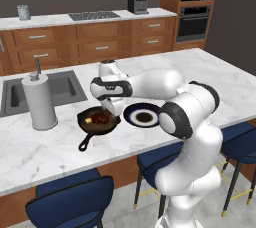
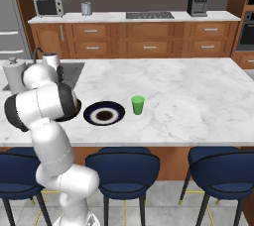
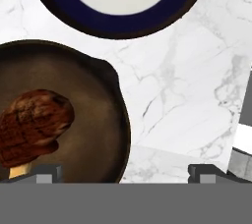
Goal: Pick up the pan with the steak in it and place it on the dining table. Then place the steak on the plate.
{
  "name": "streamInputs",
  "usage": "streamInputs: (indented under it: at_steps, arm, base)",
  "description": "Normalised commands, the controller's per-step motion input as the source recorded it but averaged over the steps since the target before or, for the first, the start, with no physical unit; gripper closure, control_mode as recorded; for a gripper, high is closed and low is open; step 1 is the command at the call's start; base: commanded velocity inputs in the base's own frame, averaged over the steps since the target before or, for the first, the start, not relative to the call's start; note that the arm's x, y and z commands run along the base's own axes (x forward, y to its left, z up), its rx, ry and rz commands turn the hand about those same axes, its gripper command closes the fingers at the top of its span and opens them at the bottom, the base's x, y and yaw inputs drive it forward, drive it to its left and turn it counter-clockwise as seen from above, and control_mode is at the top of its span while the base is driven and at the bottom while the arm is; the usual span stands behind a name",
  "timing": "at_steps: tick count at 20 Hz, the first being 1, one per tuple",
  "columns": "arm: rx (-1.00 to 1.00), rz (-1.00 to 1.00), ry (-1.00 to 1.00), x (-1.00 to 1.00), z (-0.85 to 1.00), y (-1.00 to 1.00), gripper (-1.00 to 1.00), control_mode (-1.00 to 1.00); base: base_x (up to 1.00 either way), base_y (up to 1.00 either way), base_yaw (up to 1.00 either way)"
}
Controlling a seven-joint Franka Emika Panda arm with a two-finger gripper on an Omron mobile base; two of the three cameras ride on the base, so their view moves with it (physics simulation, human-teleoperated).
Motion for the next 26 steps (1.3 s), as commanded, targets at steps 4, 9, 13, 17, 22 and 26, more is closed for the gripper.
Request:
streamInputs:
  at_steps: [4, 9, 13, 17, 22, 26]
  arm:
    - [0.00, -0.06, 0.01, 0.23, -0.22, 0.52, -1.00, -1.00]
    - [-0.01, -0.07, 0.00, 0.24, -0.19, 0.46, -1.00, -1.00]
    - [0.00, -0.02, 0.00, 0.04, -0.02, 0.08, -1.00, -1.00]
    - [0.00, 0.00, 0.00, 0.01, -0.01, 0.00, -1.00, -1.00]
    - [0.05, 0.00, -0.03, 0.00, -0.09, -0.11, -1.00, -1.00]
    - [0.11, 0.02, -0.03, 0.00, -0.10, -0.25, -1.00, -1.00]
  base:
    - [0.00, 0.00, 0.00]
    - [0.00, 0.00, 0.00]
    - [0.00, 0.00, 0.00]
    - [0.00, 0.00, 0.00]
    - [0.00, 0.00, 0.00]
    - [0.00, 0.00, 0.00]
